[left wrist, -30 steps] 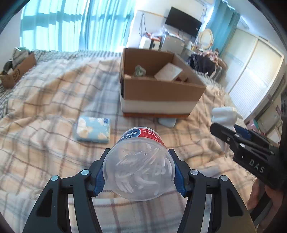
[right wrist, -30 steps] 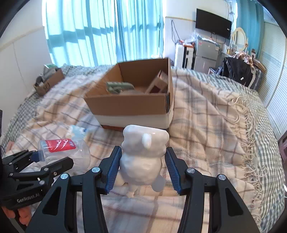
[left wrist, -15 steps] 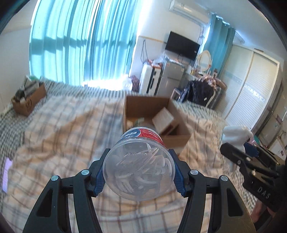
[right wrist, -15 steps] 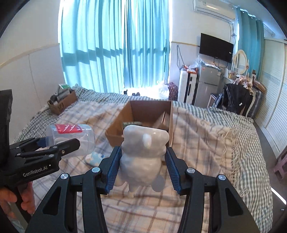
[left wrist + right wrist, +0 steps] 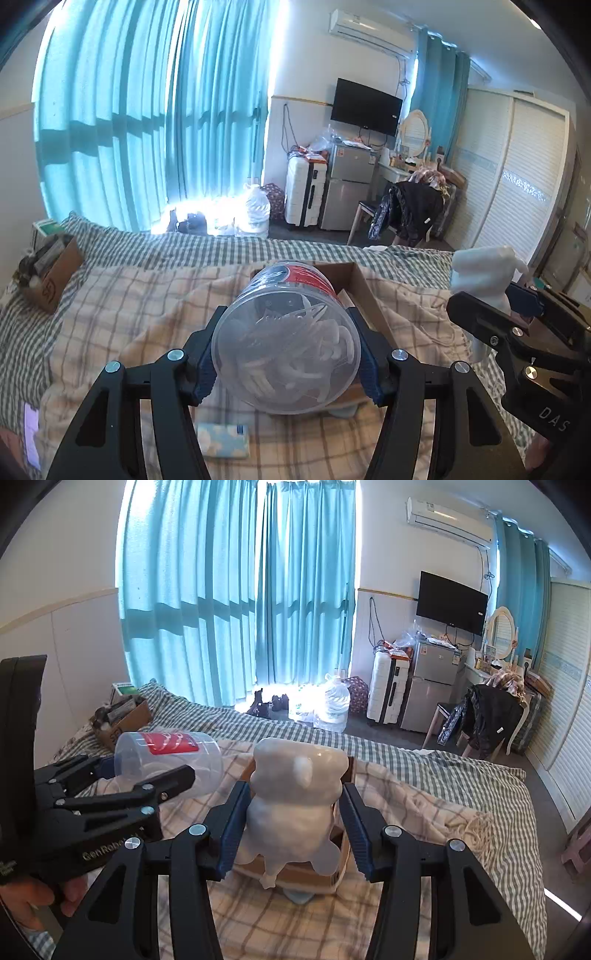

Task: Organize objects
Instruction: 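Carry jar and figurine into the cardboard box and open both tools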

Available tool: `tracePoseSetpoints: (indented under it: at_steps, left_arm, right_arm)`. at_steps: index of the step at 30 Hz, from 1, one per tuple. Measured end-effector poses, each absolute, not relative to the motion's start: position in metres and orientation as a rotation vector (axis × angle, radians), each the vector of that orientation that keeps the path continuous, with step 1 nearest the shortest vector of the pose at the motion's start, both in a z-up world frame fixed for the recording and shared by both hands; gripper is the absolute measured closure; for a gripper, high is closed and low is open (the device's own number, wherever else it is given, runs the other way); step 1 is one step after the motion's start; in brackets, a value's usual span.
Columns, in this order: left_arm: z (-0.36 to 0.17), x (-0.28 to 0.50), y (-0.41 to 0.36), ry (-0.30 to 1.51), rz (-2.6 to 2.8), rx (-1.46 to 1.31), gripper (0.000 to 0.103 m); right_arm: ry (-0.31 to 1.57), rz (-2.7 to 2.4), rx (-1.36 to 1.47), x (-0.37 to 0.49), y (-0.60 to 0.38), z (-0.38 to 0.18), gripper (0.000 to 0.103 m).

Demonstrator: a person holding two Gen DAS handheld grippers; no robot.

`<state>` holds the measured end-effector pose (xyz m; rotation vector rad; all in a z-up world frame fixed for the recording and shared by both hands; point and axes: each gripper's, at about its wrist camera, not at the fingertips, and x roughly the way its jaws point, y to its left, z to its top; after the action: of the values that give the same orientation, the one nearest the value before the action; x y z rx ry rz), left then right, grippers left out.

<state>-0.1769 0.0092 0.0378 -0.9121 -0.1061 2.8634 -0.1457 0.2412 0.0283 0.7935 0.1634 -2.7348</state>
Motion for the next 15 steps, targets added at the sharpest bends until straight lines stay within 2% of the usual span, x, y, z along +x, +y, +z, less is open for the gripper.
tracePoseSetpoints:
  at_steps: [5, 15]
  left_arm:
    - [0.023, -0.228, 0.013, -0.111, 2.835, -0.938, 0.04]
    - [-0.044, -0.299, 0.023, -0.074, 2.785, -1.058, 0.04]
  right_arm:
    - [0.148, -2.751, 0.838, -0.193, 0.24, 0.018, 0.053]
    - [0.101, -2.73, 1.01, -0.28, 0.241, -0.047, 0.053]
